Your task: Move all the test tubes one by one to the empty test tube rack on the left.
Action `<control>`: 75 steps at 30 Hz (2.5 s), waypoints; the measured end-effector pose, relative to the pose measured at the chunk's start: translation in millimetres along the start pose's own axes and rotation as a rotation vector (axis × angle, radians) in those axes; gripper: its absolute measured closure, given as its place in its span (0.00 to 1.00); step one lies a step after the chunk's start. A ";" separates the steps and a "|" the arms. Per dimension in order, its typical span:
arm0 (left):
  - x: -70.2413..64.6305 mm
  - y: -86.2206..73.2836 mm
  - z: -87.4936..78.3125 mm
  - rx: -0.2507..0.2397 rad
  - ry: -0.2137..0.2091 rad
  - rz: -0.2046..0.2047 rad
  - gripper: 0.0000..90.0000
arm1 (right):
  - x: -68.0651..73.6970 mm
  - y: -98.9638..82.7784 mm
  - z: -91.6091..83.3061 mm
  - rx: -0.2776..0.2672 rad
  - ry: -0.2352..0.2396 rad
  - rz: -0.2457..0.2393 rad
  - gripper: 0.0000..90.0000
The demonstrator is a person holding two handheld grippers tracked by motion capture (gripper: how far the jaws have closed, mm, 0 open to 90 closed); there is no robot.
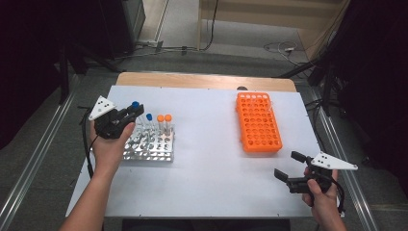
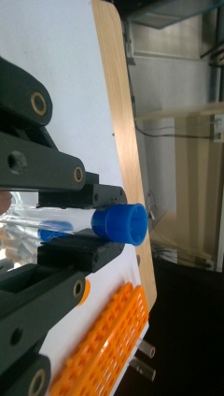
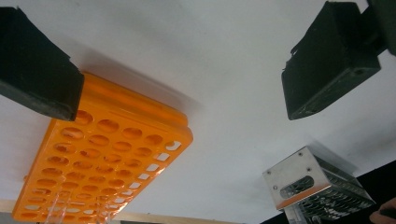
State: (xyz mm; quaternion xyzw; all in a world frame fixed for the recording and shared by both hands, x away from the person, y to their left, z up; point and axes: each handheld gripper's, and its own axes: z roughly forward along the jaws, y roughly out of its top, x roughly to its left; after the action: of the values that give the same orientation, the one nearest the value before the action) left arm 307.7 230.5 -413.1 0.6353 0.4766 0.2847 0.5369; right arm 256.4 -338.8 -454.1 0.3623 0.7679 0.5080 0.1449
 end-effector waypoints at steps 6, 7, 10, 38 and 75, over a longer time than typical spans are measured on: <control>0.8 -3.7 8.8 0.011 0.024 -0.001 0.85 | -0.7 -0.4 -0.1 0.000 0.001 0.001 0.00; 0.9 -4.7 9.9 0.016 0.030 0.003 0.85 | -0.9 -0.5 -0.1 -0.002 0.001 0.003 0.00; 1.4 -8.5 11.7 0.020 0.039 -0.002 0.85 | -1.2 -0.8 -0.1 -0.002 0.000 0.005 0.00; -3.4 -20.7 9.8 0.137 0.080 -0.022 0.56 | -0.8 -2.0 2.5 0.002 -0.003 0.004 0.00; -73.5 -44.5 -38.6 0.072 -0.244 0.036 0.00 | -35.5 32.7 24.0 -0.033 -0.048 0.076 0.00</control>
State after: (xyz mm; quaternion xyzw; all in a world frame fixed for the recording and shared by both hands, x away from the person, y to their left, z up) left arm 232.5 178.0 -434.4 0.6926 0.4060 0.1977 0.5625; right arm 308.7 -340.3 -440.9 0.4007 0.7414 0.5171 0.1498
